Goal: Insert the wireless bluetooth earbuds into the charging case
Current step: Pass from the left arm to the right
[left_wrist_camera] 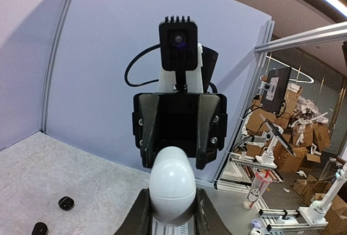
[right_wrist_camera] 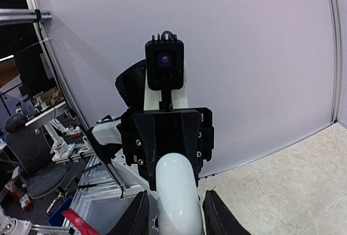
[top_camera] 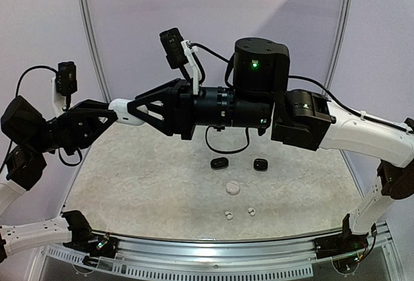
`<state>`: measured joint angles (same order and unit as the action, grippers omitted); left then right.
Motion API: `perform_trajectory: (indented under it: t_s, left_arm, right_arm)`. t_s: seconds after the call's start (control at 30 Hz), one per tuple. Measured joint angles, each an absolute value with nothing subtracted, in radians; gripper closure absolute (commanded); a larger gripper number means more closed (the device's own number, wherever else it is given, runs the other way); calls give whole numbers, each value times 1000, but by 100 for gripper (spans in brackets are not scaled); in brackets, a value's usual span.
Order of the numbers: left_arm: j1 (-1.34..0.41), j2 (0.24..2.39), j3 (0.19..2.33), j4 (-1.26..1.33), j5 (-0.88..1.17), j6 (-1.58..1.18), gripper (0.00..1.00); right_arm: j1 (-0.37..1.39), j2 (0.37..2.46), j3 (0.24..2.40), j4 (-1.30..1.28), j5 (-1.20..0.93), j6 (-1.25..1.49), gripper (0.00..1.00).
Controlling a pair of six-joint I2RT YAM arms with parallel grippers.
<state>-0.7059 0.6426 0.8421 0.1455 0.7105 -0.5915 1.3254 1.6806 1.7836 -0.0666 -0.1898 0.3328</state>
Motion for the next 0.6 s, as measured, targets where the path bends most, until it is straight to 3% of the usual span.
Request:
perform_trajectory:
  t_s: [0.13,0.33,0.4,0.53,0.6]
  left_arm:
    - [-706,643,840,148,710,-596,100]
    - [-705,641,835,162,716,-604,100]
    - [-705,641,835,164,721,-600,99]
    - [-705,641,835,125,741,-546,59]
    - [-704,641,847,39,767,-450,49]
  right_arm:
    - [1325,1695,1796,-108,-194,333,64]
    - [1325,1697,1798,-136,-205,339,96]
    - [1325,1697,1802,-141,-209,331,100]
    - [1325,1697,1807,-173,-212,309,100]
    - [1325,1697,1808,-212,-210,291,100]
